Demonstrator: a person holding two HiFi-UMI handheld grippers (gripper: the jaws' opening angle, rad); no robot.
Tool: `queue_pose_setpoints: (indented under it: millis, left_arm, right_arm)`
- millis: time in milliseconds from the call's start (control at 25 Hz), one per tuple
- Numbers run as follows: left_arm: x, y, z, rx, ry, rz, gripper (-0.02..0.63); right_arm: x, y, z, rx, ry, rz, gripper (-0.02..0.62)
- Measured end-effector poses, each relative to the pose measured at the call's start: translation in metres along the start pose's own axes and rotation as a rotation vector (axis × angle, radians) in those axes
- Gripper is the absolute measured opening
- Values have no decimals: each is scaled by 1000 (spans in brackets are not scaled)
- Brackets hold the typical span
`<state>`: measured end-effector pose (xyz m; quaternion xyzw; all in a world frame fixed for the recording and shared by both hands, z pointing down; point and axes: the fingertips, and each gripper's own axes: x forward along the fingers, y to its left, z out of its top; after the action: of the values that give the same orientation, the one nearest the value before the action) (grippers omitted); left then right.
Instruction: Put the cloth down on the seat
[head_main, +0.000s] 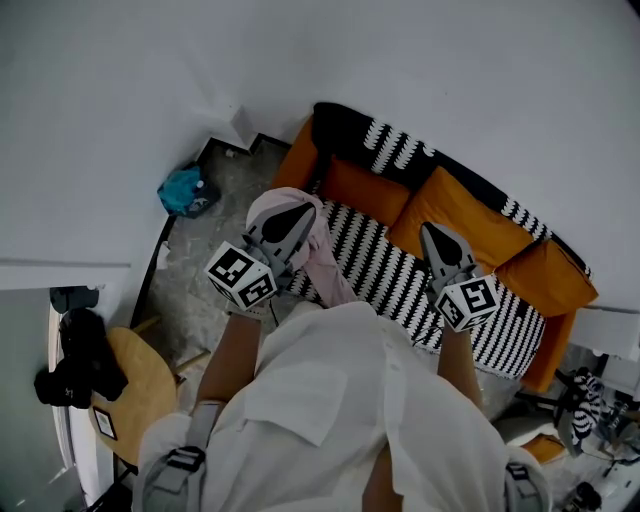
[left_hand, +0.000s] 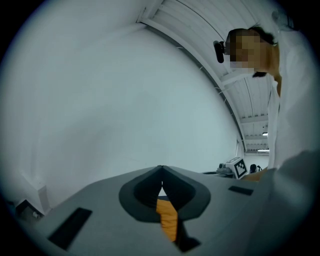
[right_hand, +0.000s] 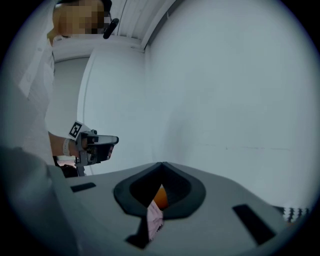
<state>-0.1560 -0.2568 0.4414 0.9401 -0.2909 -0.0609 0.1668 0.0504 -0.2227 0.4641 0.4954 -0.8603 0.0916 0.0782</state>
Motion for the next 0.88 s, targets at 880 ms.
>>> queue_pose_setpoints:
  millis: [880]
  left_arm:
    - [-13, -3, -9, -24, 2, 21, 17]
  right_arm:
    - [-5, 15, -7, -77, 42, 23, 8]
